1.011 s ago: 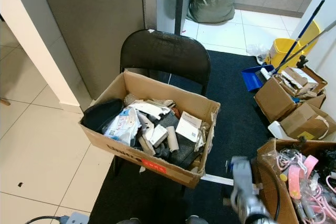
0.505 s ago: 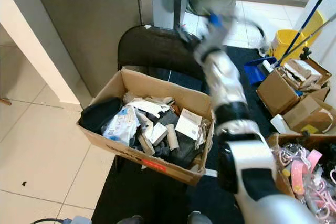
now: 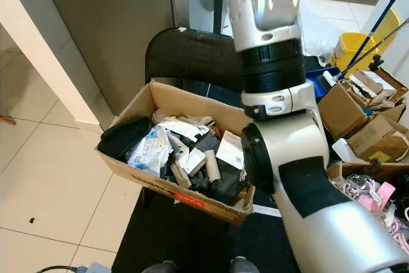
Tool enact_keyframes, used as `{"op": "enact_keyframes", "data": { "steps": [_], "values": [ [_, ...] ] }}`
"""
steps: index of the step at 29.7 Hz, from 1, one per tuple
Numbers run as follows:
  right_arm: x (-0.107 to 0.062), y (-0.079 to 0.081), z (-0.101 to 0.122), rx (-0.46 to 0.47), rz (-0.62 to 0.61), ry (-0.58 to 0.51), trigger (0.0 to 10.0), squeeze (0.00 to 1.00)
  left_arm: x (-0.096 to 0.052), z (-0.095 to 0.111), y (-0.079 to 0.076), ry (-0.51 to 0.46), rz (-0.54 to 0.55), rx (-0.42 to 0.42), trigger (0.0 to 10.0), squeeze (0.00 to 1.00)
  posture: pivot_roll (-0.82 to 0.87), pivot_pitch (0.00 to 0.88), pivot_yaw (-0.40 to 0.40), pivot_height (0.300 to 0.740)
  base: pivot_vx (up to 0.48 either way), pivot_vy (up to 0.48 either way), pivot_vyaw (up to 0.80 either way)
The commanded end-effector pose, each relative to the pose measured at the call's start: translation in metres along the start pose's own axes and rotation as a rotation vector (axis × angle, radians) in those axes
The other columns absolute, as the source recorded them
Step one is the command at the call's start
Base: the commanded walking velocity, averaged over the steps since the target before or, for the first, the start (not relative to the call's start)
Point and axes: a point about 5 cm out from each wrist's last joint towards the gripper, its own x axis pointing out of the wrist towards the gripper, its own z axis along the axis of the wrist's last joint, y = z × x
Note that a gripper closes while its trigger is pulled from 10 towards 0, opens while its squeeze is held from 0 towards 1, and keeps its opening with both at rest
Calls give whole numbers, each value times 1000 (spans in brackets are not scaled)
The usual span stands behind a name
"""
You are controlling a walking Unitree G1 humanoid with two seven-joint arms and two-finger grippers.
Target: Picking trash to rubbish bin
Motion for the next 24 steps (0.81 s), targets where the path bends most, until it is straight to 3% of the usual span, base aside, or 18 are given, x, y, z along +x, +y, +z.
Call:
{"op": "enact_keyframes", "data": {
  "steps": [1, 10, 17, 21, 24],
  "values": [
    [2, 5, 7, -2, 16, -13, 10000, 0, -1, -9, 2, 26, -3, 20, 10000, 0, 35, 138, 5, 740, 0, 0, 0],
    [-1, -1, -2, -51, -10, 45, 10000, 0, -1, -7, 3, 19, -1, 21, 10000, 0, 33, 138, -1, 740, 0, 0, 0],
    [-4, 14, 12, 23, 61, 1, 10000, 0, -1, -8, 2, 23, -4, 23, 10000, 0, 29, 139, 3, 740, 0, 0, 0],
    [-7, 4, -1, 1, 13, 41, 10000, 0, -1, -7, 4, 22, -1, 18, 10000, 0, 36, 137, -6, 740, 0, 0, 0],
    [-9, 6, 11, 18, 22, -8, 10000, 0, -1, -7, 4, 22, -1, 17, 10000, 0, 33, 139, -2, 740, 0, 0, 0]
  ]
}}
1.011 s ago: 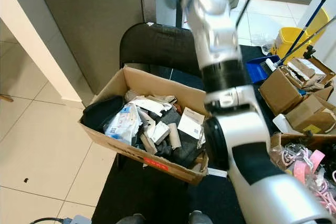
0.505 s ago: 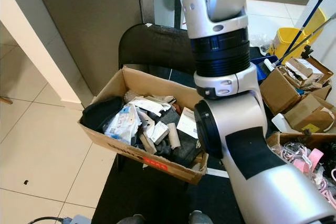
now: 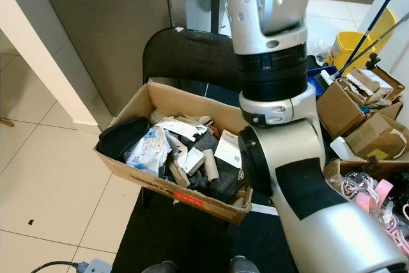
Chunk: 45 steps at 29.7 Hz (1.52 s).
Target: Picking trash to rubbish bin
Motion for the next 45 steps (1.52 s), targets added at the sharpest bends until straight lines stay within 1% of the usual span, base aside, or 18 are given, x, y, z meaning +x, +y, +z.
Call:
{"op": "enact_keyframes", "data": {
  "steps": [1, 4, 9, 14, 17, 18, 22, 23, 24, 26, 27, 28, 32, 33, 35, 36, 40, 45],
  "values": [
    [0, 4, 11, -2, 21, -46, 10000, 0, -2, -10, 2, 31, -3, 10, 10000, 0, 33, 139, -2, 740, 0, 0, 0],
    [-1, 9, 18, 6, 47, -57, 10000, 0, -1, -10, 2, 30, -6, 14, 10000, 0, 33, 139, -2, 740, 0, 0, 0],
    [-16, -16, -20, -81, -62, 87, 10000, 0, -1, -9, 3, 27, -4, 11, 10000, 0, 33, 139, -2, 740, 0, 0, 0],
    [-84, -81, -108, 26, -378, 369, 10000, 0, -1, -8, 2, 26, -1, -5, 10000, 0, 49, 134, -6, 740, 0, 0, 0],
    [-128, -101, -136, 55, -496, 480, 10000, 0, -1, -9, 1, 28, -2, -10, 10000, 0, 49, 134, -6, 740, 0, 0, 0],
    [-128, -101, -136, 55, -496, 480, 10000, 0, -1, -9, 1, 28, -2, -10, 10000, 0, 49, 134, -6, 740, 0, 0, 0],
    [-278, -120, -194, -117, -764, 968, 10000, 0, -2, -13, 0, 40, -3, -20, 10000, 0, 61, 131, -10, 740, 0, 0, 0],
    [-303, -118, -200, -114, -801, 1030, 10000, 0, -2, -14, 0, 42, -3, -20, 10000, 0, 61, 131, -10, 740, 0, 0, 0],
    [-303, -118, -200, -114, -801, 1030, 10000, 0, -2, -14, 0, 42, -3, -20, 10000, 0, 61, 131, -10, 740, 0, 0, 0],
    [-364, -106, -208, -80, -908, 1171, 10000, 0, -2, -15, 0, 44, -3, -20, 10000, 0, 64, 132, -8, 740, 0, 0, 0],
    [-364, -106, -208, -80, -908, 1171, 10000, 0, -2, -15, 0, 44, -3, -20, 10000, 0, 64, 132, -8, 740, 0, 0, 0],
    [-396, -97, -211, -56, -975, 1239, 10000, 0, -2, -15, 1, 44, -1, -20, 10000, 0, 67, 132, -6, 740, 0, 0, 0],
    [-478, -57, -211, -31, -1092, 1492, 10000, 0, -2, -15, 4, 44, 5, -19, 10000, 0, 68, 132, -3, 740, 0, 0, 0],
    [-478, -57, -211, -31, -1092, 1492, 10000, 0, -2, -15, 4, 44, 5, -19, 10000, 0, 68, 132, -3, 740, 0, 0, 0],
    [-516, -26, -210, 3, -1112, 1645, 10000, 0, -2, -14, 4, 41, 6, -21, 10000, 0, 71, 124, -4, 740, 0, 0, 0],
    [-516, -26, -210, 3, -1112, 1645, 10000, 0, -2, -14, 4, 41, 6, -21, 10000, 0, 71, 124, -4, 740, 0, 0, 0],
    [-564, 41, -208, 110, -1052, 1884, 10000, 0, -2, -13, 4, 38, 5, -18, 10000, 0, 81, 111, -10, 740, 0, 0, 0],
    [-584, 83, -206, 227, -1016, 1999, 10000, 0, -2, -12, 2, 40, -3, -3, 10000, 0, 82, 103, -14, 740, 0, 0, 0]
  ]
}}
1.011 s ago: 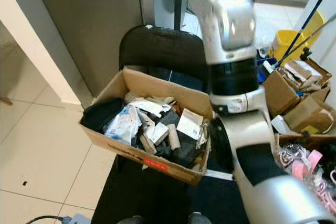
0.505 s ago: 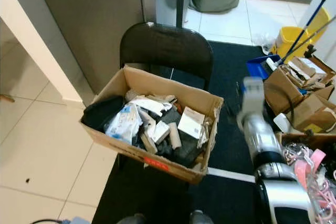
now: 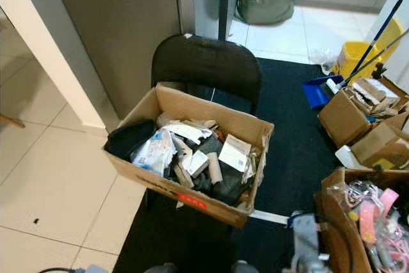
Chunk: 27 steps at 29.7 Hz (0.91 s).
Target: Picking trash to rubbish bin
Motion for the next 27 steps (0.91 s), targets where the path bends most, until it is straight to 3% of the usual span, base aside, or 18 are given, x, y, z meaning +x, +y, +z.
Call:
{"op": "enact_keyframes", "data": {
  "steps": [1, 6, 14, 27],
  "values": [
    [-1, 7, -14, -81, 28, 47, 10000, 0, -1, -7, 0, 26, -5, 15, 10000, 0, 84, 96, -13, 740, -270, 0, 0],
    [-1, 19, -15, -285, 89, 36, 10000, 0, -1, -6, -3, 28, -15, 24, 10000, 0, 84, 96, -13, 740, -279, 0, 0],
    [-2, 22, -18, -475, 117, 49, 10000, 0, 0, -2, -6, 17, -19, 40, 10000, 0, 82, 100, -27, 740, -319, 0, 0],
    [-3, 25, -32, -554, 145, 79, 10000, 0, 0, -3, -7, 15, -36, 72, 10000, 0, 65, 107, -26, 740, -330, 0, 0]
  ]
}}
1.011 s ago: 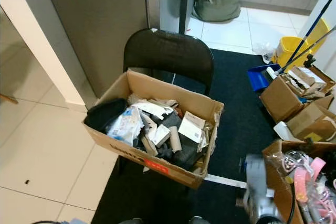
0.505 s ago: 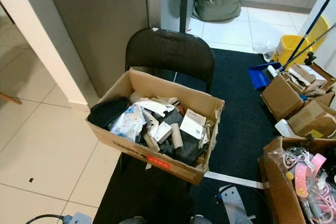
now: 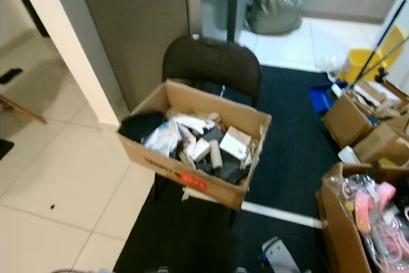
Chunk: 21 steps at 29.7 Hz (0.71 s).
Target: Picking trash to rubbish bin
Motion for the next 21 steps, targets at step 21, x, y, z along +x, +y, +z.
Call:
{"op": "enact_keyframes", "data": {
  "steps": [21],
  "values": [
    [-1, 7, -12, -94, 40, 19, 10000, 0, -1, -6, 0, 21, -12, 22, 10000, 0, 64, 101, -33, 740, -329, 0, 0]
  ]
}}
